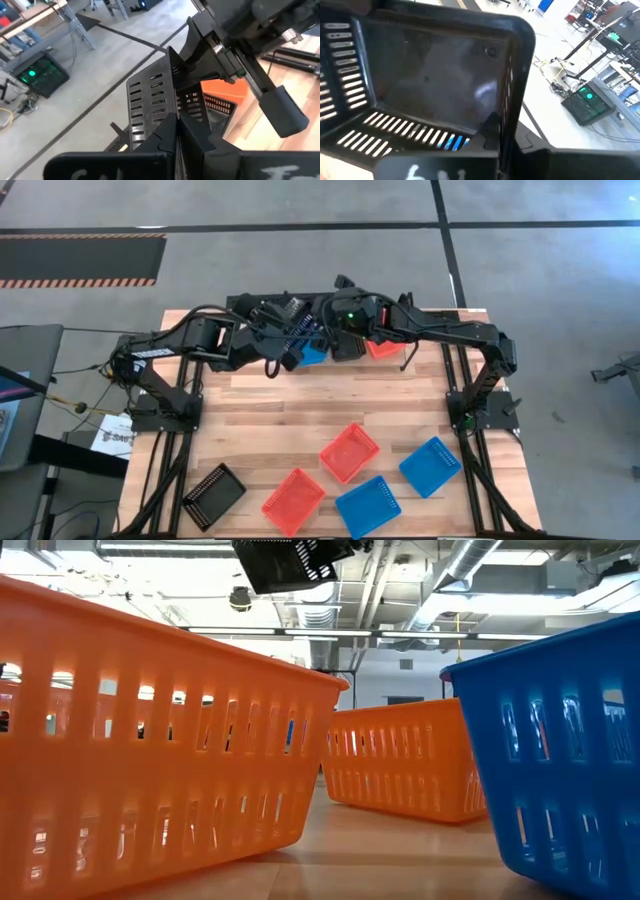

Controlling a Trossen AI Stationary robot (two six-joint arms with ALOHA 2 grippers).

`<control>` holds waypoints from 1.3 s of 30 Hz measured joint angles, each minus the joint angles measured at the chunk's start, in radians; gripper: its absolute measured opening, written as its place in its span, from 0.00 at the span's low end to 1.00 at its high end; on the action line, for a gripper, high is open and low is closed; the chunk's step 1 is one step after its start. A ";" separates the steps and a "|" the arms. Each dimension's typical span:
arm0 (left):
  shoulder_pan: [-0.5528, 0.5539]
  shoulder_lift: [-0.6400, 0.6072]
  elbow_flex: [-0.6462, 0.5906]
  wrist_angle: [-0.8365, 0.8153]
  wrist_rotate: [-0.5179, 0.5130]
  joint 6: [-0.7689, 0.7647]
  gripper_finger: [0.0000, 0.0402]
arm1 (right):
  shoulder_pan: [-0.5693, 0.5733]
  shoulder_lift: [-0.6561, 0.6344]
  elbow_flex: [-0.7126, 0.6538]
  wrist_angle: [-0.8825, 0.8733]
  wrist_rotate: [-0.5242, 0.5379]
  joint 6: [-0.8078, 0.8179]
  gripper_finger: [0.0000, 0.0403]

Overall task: Stack baskets on shelf by color
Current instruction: Stack the top black bin on top of the black bin on the shelf

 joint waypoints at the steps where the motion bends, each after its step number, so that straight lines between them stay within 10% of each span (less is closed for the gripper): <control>1: 0.000 0.000 0.000 0.001 -0.001 0.009 0.00 | 0.000 0.000 0.000 -0.003 0.000 0.005 0.04; 14: 0.001 0.000 0.012 -0.106 -0.321 0.104 0.32 | -0.015 -0.005 0.000 -0.246 0.020 -0.003 0.01; 21: 0.001 -0.001 0.009 -0.386 -0.127 -0.275 0.35 | -0.152 -0.030 0.002 -0.508 -0.080 -0.176 0.01; 28: 0.001 -0.001 -0.006 -0.383 -0.050 -0.325 0.35 | -0.320 -0.004 0.002 -0.591 -0.502 -0.333 0.01; 39: 0.001 0.001 -0.007 -0.384 -0.040 -0.381 0.35 | -0.448 0.045 0.002 -0.600 -0.616 -0.499 0.01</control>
